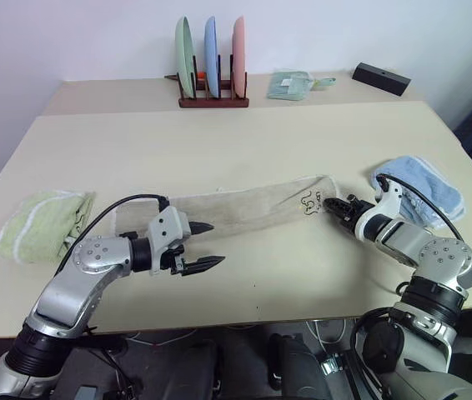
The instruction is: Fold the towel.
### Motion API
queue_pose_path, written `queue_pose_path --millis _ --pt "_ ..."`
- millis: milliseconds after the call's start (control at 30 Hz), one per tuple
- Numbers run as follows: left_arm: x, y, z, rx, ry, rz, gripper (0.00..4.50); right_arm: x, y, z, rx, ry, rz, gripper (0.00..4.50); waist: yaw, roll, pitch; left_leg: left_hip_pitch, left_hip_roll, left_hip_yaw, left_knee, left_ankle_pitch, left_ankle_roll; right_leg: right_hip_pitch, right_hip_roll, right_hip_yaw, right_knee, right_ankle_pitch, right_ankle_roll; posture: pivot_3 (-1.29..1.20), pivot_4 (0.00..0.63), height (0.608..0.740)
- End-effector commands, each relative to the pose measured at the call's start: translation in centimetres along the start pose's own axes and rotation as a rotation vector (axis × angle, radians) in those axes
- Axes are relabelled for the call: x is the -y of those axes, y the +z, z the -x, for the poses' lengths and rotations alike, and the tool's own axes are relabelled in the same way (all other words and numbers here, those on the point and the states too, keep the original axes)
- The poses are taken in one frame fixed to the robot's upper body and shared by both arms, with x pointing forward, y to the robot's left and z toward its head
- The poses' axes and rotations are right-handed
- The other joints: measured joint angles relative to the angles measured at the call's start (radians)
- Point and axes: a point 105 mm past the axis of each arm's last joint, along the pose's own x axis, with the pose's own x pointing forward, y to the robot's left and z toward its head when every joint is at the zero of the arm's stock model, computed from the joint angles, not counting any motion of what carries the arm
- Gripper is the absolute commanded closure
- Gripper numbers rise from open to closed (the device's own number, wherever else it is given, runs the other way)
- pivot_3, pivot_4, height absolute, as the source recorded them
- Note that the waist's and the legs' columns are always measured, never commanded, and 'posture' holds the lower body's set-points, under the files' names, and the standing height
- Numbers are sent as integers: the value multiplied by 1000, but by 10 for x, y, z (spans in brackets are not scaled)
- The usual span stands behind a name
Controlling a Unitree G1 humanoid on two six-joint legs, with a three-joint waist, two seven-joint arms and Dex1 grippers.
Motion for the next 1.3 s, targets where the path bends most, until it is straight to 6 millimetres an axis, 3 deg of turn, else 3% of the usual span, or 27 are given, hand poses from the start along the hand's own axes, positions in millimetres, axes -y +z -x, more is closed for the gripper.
queue_pose_path --millis 33,167,267,467,600,767,867,967,1100,1233,1300 --pt "1 9 4 16 11 -45 983 -6 7 7 30 21 10 4450 0 0 0 0 0 0 0 -1 1 0 0 0 0 0 0 0 150 740" --pt "1 6 3 11 11 -45 983 -7 10 31 33 103 66 4450 6 0 0 0 0 0 0 -1 1 0 0 0 0 0 0 0 150 740" --pt "0 6 2 10 11 -46 983 -9 11 44 30 145 94 3191 3 0 0 0 0 0 0 -1 3 1 0 0 0 0 0 0 150 740" --pt "-5 4 2 2 6 -50 983 2 8 55 20 96 129 99 -2 0 0 1 2 0 0 -2 3 1 2 0 -1 0 0 0 150 740" --pt "-5 4 0 4 2 -51 983 8 16 45 75 10 192 43 -2 0 0 1 2 1 0 -2 3 1 2 1 -1 0 0 0 150 740" --pt "-6 4 0 2 10 -51 983 -6 33 35 135 44 474 43 0 1 0 1 1 1 0 -2 3 1 2 1 -1 0 0 0 150 740" --pt "-6 4 0 1 17 -50 983 -23 50 32 190 139 518 897 -1 0 0 1 1 1 0 -2 3 2 2 1 -1 0 0 0 150 740" --pt "-6 3 1 2 24 -48 983 -35 55 24 189 195 621 2380 -1 1 0 1 1 1 0 -2 3 1 2 1 -1 0 0 0 150 740" --pt "-5 3 -1 4 23 -44 983 -41 40 5 139 209 806 4452 0 0 0 1 2 1 0 -2 3 1 2 0 -2 0 0 0 150 740" --pt "-5 4 -2 9 25 -41 983 -41 24 -13 93 226 888 4452 3 0 0 1 2 1 0 -1 3 1 2 0 -2 0 0 0 150 740" --pt "-5 4 -3 10 25 -39 983 -32 17 -20 52 197 908 4452 4 0 0 1 1 1 0 -1 2 1 2 0 -2 0 0 0 150 740"
